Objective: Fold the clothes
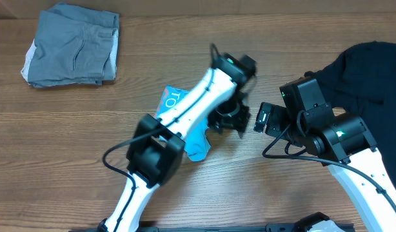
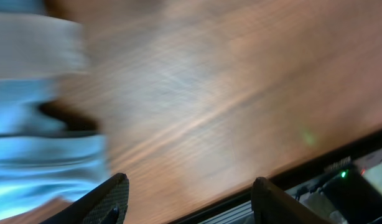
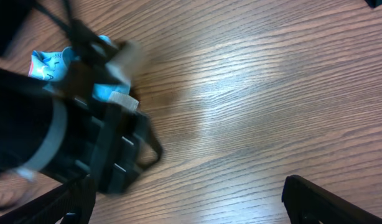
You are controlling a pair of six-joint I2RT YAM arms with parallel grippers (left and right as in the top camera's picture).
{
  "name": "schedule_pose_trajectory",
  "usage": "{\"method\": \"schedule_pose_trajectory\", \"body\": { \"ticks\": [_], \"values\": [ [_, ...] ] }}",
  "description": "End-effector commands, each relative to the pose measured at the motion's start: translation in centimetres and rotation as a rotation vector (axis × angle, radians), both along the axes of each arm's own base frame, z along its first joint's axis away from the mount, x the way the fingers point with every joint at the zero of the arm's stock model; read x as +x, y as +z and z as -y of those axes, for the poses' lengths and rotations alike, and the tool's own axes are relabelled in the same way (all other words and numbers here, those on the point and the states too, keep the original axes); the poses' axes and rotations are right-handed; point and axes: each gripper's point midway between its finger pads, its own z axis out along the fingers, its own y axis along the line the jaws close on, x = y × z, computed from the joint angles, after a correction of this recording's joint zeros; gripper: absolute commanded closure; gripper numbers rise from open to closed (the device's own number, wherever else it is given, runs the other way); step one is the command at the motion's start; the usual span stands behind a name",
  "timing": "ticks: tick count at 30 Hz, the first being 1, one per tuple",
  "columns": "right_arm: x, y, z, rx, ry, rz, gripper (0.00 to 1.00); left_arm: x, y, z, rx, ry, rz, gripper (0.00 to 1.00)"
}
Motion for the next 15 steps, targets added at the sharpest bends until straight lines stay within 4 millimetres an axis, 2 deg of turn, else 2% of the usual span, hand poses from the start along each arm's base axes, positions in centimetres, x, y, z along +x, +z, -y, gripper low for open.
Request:
{"method": "schedule_pose_trajectory", "body": {
  "ticks": [1, 4, 6, 9, 13, 15],
  "values": [
    [0.3, 0.3, 0.1, -0.004, -0.008, 0.013, 0.0, 4.1, 0.4, -4.5, 0.05, 0.114, 0.046, 0.34],
    [0.3, 0.3, 0.1, -0.004, -0.008, 0.013, 0.0, 6.4, 0.2, -8.6, 0.112, 0.173, 0.066, 0.34],
    [0.3, 0.3, 0.1, -0.004, -0.008, 0.013, 0.0, 7.8, 0.0, -12.3, 0.176, 0.224, 0.077, 0.35],
    [0.3, 0.3, 0.1, -0.004, -0.008, 0.014, 0.0, 8.9, 0.1, -17.1, 0.239, 0.265, 0.071, 0.39],
    [0.3, 0.3, 0.1, -0.004, -0.008, 0.014, 0.0, 10.4, 0.1, -21.8, 0.208, 0.285, 0.073, 0.38],
    [0.3, 0.3, 0.1, -0.004, -0.008, 0.013, 0.0, 11.1, 0.2, -22.8, 0.149, 0.283, 0.079, 0.37]
  ]
}}
